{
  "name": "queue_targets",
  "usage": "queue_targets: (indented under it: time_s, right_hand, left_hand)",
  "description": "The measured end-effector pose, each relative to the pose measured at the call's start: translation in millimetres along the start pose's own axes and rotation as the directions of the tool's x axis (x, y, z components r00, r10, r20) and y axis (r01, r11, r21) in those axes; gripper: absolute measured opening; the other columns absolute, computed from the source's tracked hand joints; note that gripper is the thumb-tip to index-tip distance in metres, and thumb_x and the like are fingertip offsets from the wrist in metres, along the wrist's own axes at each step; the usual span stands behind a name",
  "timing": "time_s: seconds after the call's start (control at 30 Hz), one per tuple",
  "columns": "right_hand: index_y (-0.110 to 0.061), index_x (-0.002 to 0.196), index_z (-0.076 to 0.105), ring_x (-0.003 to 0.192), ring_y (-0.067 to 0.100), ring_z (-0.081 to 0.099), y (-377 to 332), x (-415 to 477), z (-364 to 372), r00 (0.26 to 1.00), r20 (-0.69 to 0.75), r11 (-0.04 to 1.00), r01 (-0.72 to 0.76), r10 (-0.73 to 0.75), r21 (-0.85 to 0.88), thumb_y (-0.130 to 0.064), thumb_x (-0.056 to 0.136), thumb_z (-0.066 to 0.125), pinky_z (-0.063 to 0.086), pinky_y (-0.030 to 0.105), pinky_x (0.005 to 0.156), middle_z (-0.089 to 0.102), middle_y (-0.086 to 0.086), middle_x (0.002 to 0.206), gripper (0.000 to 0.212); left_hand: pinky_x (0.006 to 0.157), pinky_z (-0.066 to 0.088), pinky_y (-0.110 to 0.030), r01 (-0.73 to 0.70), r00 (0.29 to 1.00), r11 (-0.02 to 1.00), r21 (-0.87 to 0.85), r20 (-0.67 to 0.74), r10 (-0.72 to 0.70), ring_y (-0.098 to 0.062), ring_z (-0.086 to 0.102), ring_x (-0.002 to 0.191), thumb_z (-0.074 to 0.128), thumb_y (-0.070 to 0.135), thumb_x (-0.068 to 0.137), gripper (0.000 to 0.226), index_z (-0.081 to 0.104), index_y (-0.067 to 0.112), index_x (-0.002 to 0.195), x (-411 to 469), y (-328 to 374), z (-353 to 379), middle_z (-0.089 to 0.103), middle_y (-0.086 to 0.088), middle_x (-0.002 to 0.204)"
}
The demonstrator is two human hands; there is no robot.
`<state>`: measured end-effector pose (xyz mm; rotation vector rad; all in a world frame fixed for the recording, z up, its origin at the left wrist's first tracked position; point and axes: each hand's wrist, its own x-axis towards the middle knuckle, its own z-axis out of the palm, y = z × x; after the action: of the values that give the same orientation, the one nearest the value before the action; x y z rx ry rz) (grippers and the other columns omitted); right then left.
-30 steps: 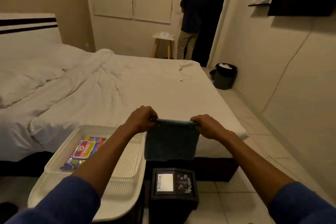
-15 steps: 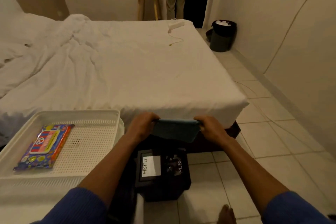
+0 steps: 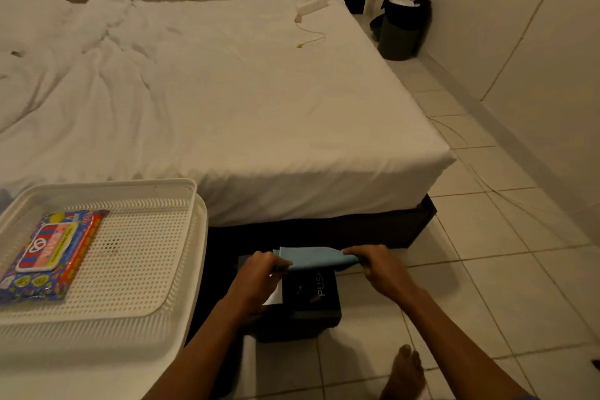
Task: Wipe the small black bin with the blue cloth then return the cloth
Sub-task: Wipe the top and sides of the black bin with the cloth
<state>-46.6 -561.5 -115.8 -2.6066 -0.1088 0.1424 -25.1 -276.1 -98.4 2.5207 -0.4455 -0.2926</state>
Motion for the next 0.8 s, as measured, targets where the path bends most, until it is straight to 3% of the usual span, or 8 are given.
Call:
queue_targets:
  time_s: [0.07,0.13,0.3,0.37,0.47,0.53,0.67,0.8]
  right_hand:
    - [-0.024,0.117,0.069,0.099,0.021,0.067,4,-13,10,1.0,-0.005,1.0,0.018,-0.018,-0.013,0.003,0.085,0.06,0.048,0.022,0.078,0.072,0.003,0.112,0.042]
    - [-0.025,0.119,0.068,0.098,0.023,0.066,3,-26,19,1.0,-0.006,0.999,0.019,-0.019,-0.027,-0.004,0.089,0.06,0.048,0.027,0.076,0.072,0.004,0.112,0.038]
    - [-0.027,0.132,0.057,0.116,0.022,0.058,2,-50,38,0.999,0.006,0.99,0.049,-0.049,-0.133,-0.014,0.096,0.055,0.047,0.028,0.088,0.06,0.002,0.132,0.039]
    - [-0.026,0.135,0.055,0.12,0.024,0.054,1,-59,42,0.999,0.001,0.987,0.049,-0.05,-0.154,-0.014,0.096,0.055,0.049,0.032,0.09,0.056,0.004,0.136,0.04]
    - [-0.026,0.134,0.055,0.118,0.026,0.057,2,-72,50,0.999,-0.018,0.982,0.04,-0.044,-0.185,-0.015,0.094,0.058,0.051,0.03,0.082,0.057,0.007,0.135,0.041]
    - [-0.026,0.134,0.054,0.118,0.026,0.057,4,-83,59,1.0,-0.013,0.979,0.02,-0.023,-0.205,-0.017,0.094,0.058,0.052,0.031,0.081,0.056,0.008,0.136,0.041]
    - [-0.024,0.136,0.051,0.126,0.022,0.049,1,-91,70,0.997,0.066,0.988,-0.018,0.029,-0.151,-0.031,0.091,0.055,0.047,0.033,0.097,0.051,0.005,0.14,0.046]
    - [-0.024,0.132,0.05,0.114,0.015,0.051,-18,-78,83,0.991,-0.07,0.994,-0.11,0.11,-0.002,-0.054,0.083,0.045,0.047,0.03,0.093,0.052,-0.002,0.127,0.058]
  left_hand:
    - [0.09,0.053,-0.028,-0.013,1.0,1.0,0.008,0.003,0.013,-0.016,0.067,0.106,0.066,0.019,0.09,0.025,0.072,0.021,0.114,-11,0,6,0.073,-0.001,0.113]
    - [0.091,0.05,-0.025,-0.048,0.999,0.997,0.064,0.003,0.048,-0.017,0.064,0.113,0.06,0.02,0.094,0.027,0.069,0.022,0.119,-20,-1,12,0.07,-0.002,0.121]
    - [0.088,0.053,-0.031,-0.144,0.99,0.971,0.19,0.022,0.142,-0.02,0.065,0.108,0.053,0.026,0.098,0.027,0.065,0.028,0.122,-34,-9,19,0.069,-0.005,0.12]
    - [0.079,0.059,-0.03,-0.167,0.986,0.964,0.206,0.01,0.169,-0.018,0.071,0.095,0.064,0.022,0.091,0.023,0.068,0.028,0.114,-39,-9,20,0.073,-0.004,0.108]
    - [0.05,0.057,-0.025,-0.242,0.967,0.945,0.218,-0.023,0.253,-0.015,0.071,0.059,0.088,0.006,0.061,0.04,0.072,0.024,0.094,-47,-7,22,0.075,0.0,0.076]
    - [0.044,0.055,-0.026,-0.279,0.956,0.926,0.255,-0.023,0.294,-0.015,0.069,0.053,0.091,0.003,0.053,0.046,0.072,0.021,0.091,-50,-7,27,0.074,-0.001,0.072]
    - [0.058,0.061,-0.031,-0.267,0.964,0.9,0.345,0.077,0.256,-0.017,0.073,0.069,0.083,0.011,0.069,0.039,0.07,0.023,0.103,-51,-15,44,0.075,-0.001,0.095]
    - [0.067,0.061,-0.033,-0.288,0.957,0.909,0.301,0.051,0.286,-0.02,0.073,0.083,0.065,0.018,0.084,0.026,0.068,0.026,0.109,-47,-24,48,0.072,0.002,0.111]
